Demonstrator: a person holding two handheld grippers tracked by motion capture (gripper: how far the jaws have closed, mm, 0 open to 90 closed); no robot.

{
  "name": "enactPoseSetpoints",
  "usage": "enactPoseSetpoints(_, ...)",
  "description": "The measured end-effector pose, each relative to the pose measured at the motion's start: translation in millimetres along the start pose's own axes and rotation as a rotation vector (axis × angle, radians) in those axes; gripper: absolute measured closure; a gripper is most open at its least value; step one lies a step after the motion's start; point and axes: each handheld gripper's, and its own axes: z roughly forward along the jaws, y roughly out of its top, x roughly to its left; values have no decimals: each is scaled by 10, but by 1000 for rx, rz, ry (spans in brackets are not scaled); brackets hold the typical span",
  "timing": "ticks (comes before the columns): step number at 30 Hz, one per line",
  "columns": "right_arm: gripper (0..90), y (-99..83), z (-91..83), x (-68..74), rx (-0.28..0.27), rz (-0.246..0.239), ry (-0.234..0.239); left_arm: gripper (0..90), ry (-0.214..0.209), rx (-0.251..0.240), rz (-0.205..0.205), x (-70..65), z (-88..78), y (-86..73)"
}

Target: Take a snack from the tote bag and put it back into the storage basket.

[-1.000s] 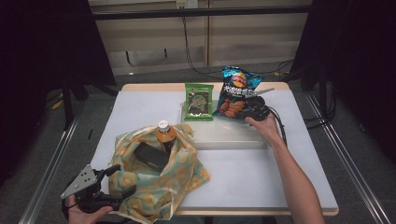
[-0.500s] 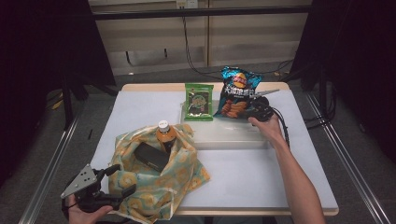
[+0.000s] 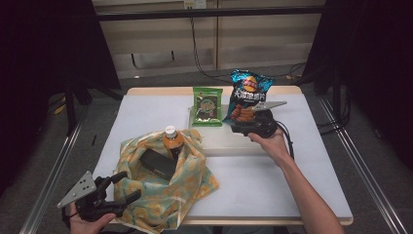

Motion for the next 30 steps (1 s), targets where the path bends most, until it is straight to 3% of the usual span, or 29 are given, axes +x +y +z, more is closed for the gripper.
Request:
enactPoseSetpoints(8,602,99,85,527,-3,-76,93,341,-29,-26,26,-30,-21,96)
enactPoseSetpoints(9,591,105,97,574,-6,-77,103,351,-27,-23,40,-21,-28,108)
enactPoseSetpoints(14,549,131,173,741,-10,-91,137,386,-41,-36,26,-19,-51,171)
enactPoseSetpoints(17,508,172,323,897,-16,-102,182,434,-52,-39,25,-5,-46,212)
enactPoseSetpoints(20,513,186,394,973,-29,-109,197,484,-64,-25,62,33,-20,241)
enactPoseSetpoints(22,540,202,428,1047,-71,-120,198,513,-67,-18,58,94,9,257)
enactPoseSetpoints(23,517,225,462,1100,-81,-116,222,526,-78,-24,48,126,24,267)
enactPoseSetpoints(26,483,232,514,1127,-66,-116,228,529,-55,-19,40,206,63,308)
enactPoseSetpoints(30,426,181,654,1175,-12,-112,244,460,-18,-19,15,336,137,357)
